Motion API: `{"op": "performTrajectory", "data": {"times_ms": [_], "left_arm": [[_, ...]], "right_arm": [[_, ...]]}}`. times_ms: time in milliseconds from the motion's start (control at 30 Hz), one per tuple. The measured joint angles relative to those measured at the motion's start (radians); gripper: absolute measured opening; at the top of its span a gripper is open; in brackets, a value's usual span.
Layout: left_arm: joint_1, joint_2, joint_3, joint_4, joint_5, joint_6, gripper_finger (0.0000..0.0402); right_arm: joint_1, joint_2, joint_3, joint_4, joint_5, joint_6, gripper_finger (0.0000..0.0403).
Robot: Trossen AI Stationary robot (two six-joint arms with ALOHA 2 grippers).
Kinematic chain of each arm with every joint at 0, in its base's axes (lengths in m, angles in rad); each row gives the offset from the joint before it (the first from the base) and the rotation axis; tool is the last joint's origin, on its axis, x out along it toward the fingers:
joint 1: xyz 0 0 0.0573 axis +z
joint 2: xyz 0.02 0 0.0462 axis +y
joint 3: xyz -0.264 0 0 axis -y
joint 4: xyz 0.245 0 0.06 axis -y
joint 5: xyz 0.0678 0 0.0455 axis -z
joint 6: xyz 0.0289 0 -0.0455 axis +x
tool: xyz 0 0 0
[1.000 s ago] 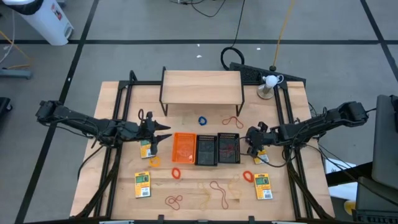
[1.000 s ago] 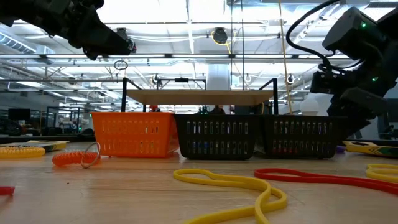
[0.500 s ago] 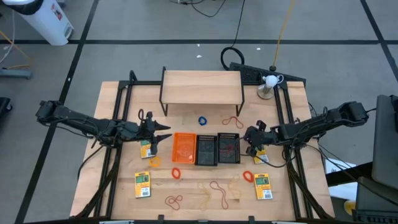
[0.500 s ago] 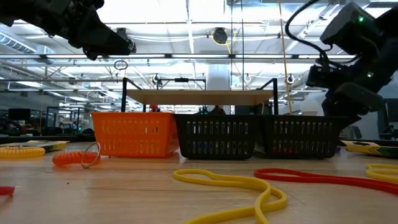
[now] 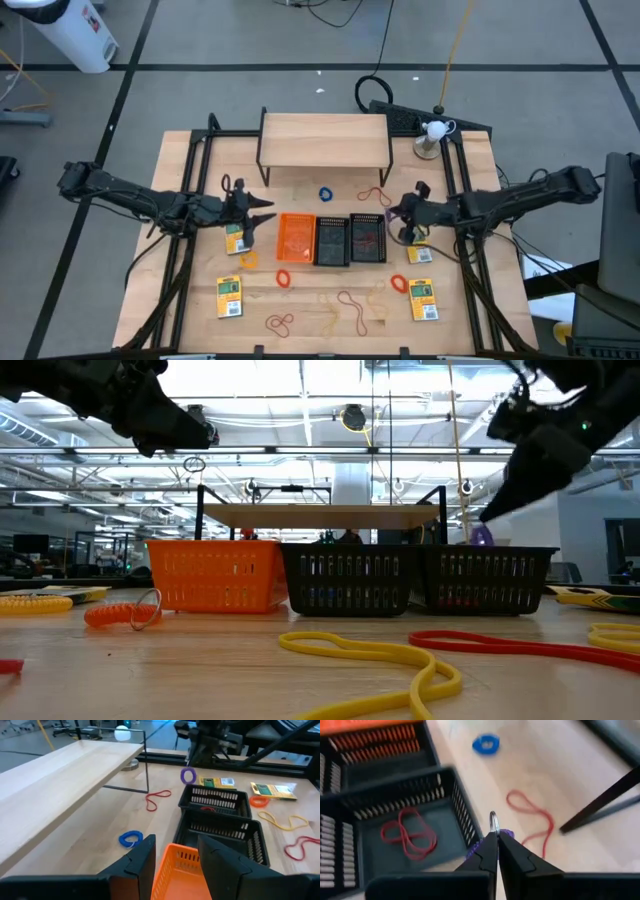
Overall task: Pick & Place Office Desk Supplies
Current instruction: Put the purple spring rubber band into the left black bin
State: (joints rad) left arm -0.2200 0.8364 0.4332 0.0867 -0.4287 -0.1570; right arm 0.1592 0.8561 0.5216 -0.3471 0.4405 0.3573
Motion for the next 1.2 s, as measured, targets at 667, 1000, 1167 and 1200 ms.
{"op": "performTrajectory", "data": {"times_ms": [667, 1000, 1167, 1200], "left_arm": [[0.176, 0.007, 0.025, 0.353, 0.146, 0.164, 0.015], [0.301, 0.223, 0.147, 0.341, 0.405, 0.13, 0.015], [0.301, 0.379, 0.254, 0.343, 0.458, 0.151, 0.015], [0.301, 0.409, 0.276, 0.342, 0.465, 0.152, 0.015]], "right_arm": [[-0.054, 0.109, 0.007, 0.892, -0.274, -0.381, 0.0], [-0.16, 0.271, 0.007, 1.093, -0.449, -0.341, 0.0], [-0.186, 0.291, 0.007, 1.131, -0.499, -0.325, 0.0], [-0.187, 0.292, 0.007, 1.13, -0.499, -0.325, 0.0]]}}
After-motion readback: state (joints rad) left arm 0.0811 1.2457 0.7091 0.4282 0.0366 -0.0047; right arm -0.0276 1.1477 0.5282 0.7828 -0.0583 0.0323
